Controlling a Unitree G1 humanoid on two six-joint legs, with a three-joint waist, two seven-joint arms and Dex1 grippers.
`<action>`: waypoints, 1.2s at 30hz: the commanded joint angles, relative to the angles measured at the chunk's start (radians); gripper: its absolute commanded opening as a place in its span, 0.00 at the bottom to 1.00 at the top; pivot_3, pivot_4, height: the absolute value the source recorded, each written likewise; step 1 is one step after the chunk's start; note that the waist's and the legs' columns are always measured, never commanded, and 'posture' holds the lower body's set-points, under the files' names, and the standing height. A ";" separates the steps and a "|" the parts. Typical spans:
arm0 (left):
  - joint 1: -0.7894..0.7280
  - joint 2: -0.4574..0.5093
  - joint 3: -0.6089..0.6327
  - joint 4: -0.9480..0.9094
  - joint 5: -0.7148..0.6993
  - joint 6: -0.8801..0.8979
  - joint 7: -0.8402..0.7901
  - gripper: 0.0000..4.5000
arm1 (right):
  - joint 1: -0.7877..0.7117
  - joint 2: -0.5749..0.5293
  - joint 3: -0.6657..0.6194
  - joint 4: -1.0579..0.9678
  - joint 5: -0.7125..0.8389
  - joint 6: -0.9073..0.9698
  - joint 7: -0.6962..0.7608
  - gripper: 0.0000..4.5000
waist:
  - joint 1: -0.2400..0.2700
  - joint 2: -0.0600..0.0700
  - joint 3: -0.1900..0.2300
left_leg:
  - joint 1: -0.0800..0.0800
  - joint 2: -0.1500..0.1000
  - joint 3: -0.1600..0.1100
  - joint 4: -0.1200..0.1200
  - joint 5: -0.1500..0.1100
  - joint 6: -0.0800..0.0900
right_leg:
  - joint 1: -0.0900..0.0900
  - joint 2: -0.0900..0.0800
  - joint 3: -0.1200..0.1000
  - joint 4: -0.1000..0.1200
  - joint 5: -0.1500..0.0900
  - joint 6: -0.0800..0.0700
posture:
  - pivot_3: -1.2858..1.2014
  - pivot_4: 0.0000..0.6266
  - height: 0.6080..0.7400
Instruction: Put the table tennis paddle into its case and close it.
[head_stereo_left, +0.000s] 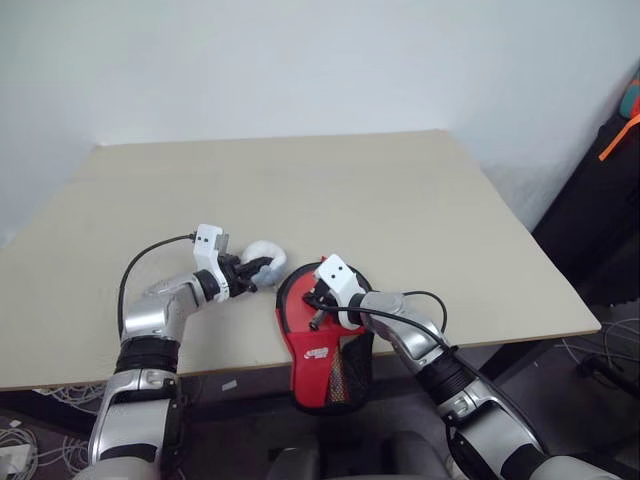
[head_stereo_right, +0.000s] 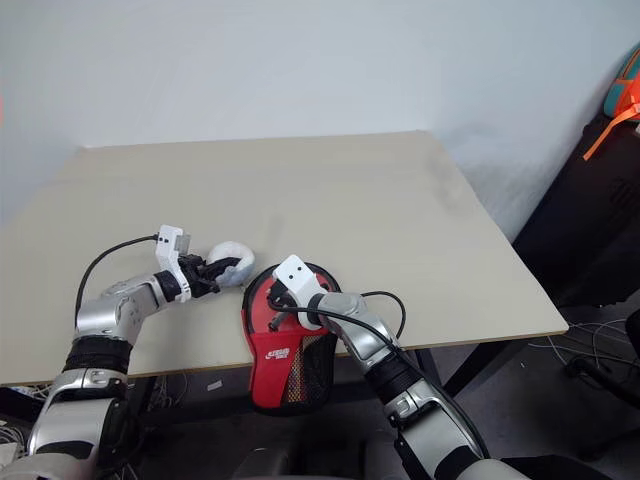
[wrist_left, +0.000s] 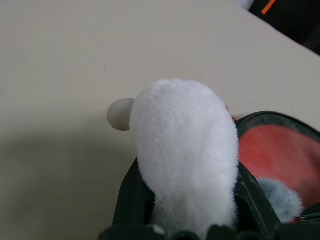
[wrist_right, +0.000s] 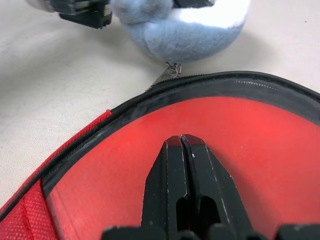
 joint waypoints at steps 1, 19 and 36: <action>-0.100 0.009 0.014 0.053 0.033 -0.085 0.017 0.14 | -0.007 -0.003 -0.002 0.026 -0.014 0.004 0.008 0.00 | 0.000 0.000 0.000 | 0.000 0.000 0.000 0.000 0.000 0.000 | 0.000 0.000 0.000 0.000 0.000 0.000 | 0.52 0.00 0.99; -0.442 -0.151 -0.010 0.507 0.168 -0.335 0.098 0.14 | -0.003 -0.014 -0.007 0.029 -0.025 0.004 0.018 0.00 | 0.001 -0.002 -0.001 | -0.001 0.000 -0.001 0.001 0.001 -0.001 | 0.000 0.001 -0.001 0.001 0.000 0.000 | 0.52 0.00 0.99; -0.530 -0.295 -0.033 0.573 0.202 -0.363 -0.015 0.14 | -0.005 -0.020 -0.013 0.021 -0.029 0.008 0.014 0.00 | 0.000 -0.002 -0.001 | -0.001 0.000 -0.002 0.002 0.001 0.000 | 0.001 0.000 -0.002 0.001 0.000 0.000 | 0.52 0.00 0.99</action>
